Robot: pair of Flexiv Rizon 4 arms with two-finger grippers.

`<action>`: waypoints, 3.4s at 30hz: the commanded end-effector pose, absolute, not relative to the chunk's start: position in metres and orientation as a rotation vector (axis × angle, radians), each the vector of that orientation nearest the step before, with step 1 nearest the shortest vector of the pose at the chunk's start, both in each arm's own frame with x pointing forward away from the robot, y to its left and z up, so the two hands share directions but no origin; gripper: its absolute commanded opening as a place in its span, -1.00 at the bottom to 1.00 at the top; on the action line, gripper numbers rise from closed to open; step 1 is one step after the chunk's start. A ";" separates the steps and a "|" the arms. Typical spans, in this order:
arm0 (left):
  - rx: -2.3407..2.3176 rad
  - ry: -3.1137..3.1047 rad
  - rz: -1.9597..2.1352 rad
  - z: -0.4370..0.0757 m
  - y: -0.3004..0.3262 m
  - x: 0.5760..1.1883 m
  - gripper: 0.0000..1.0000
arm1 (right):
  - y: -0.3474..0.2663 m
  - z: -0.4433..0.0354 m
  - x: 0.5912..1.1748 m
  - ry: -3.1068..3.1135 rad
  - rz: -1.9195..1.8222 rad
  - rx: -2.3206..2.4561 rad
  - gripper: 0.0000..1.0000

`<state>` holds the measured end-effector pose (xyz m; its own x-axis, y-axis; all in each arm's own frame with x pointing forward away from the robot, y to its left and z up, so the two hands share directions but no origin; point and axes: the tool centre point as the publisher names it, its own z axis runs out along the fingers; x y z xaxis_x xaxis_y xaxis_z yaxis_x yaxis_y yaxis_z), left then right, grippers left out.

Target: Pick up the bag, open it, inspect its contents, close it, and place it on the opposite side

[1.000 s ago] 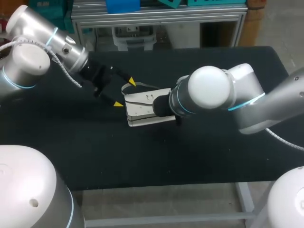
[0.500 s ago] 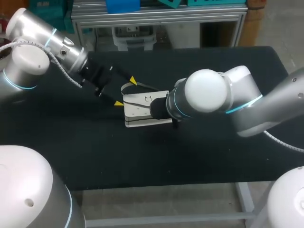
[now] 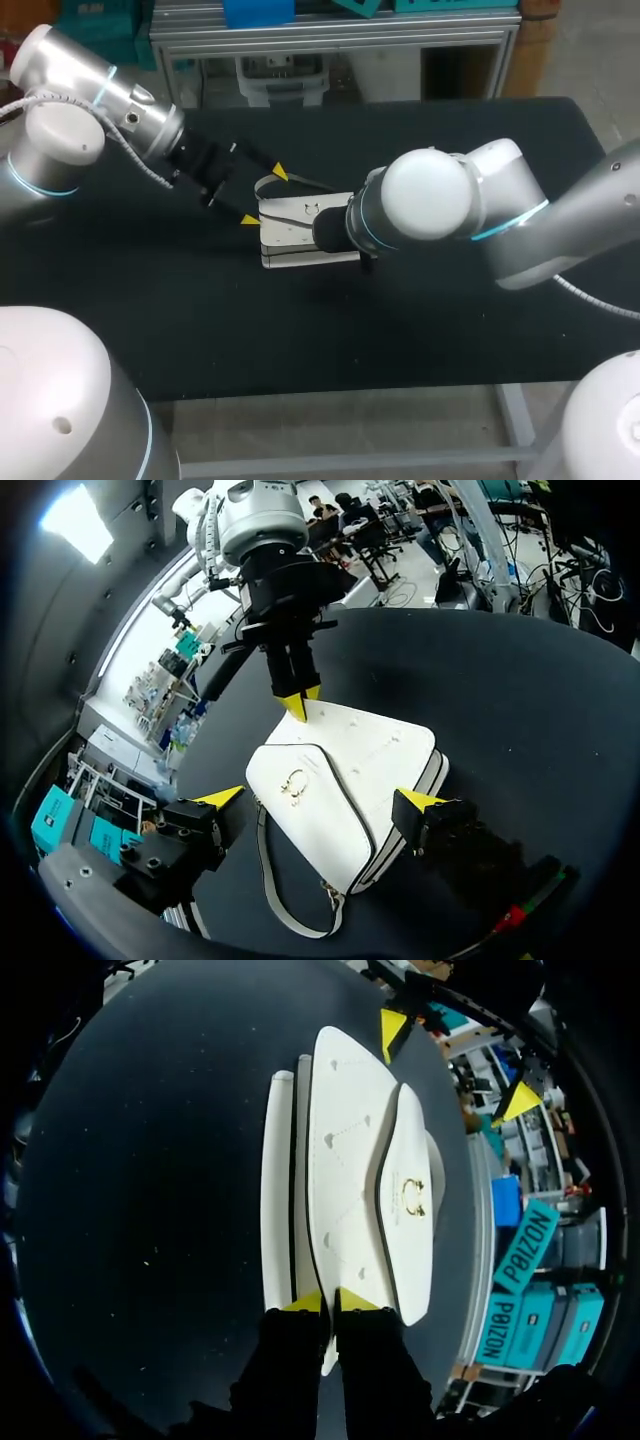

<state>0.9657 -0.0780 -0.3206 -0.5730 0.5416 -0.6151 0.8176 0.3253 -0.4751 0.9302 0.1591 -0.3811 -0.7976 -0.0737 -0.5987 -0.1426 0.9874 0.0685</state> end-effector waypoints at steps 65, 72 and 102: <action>0.700 2.437 -1.010 -0.315 -0.076 1.028 -1.00 | 0.161 -0.383 0.930 2.493 0.145 -0.148 -1.00; 0.729 2.479 -1.003 -0.323 -0.076 1.027 -0.91 | 0.161 -0.383 0.930 2.493 0.145 -0.148 -1.00; 0.634 2.608 -0.919 -0.352 -0.107 1.054 -0.18 | 0.161 -0.383 0.930 2.493 0.145 -0.148 -1.00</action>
<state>1.0431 -0.1021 -0.3504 -0.8485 0.2857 -0.4455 0.5038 0.6939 -0.5144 0.9301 0.1611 -0.3812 -0.7984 -0.0728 -0.5978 -0.1403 0.9878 0.0672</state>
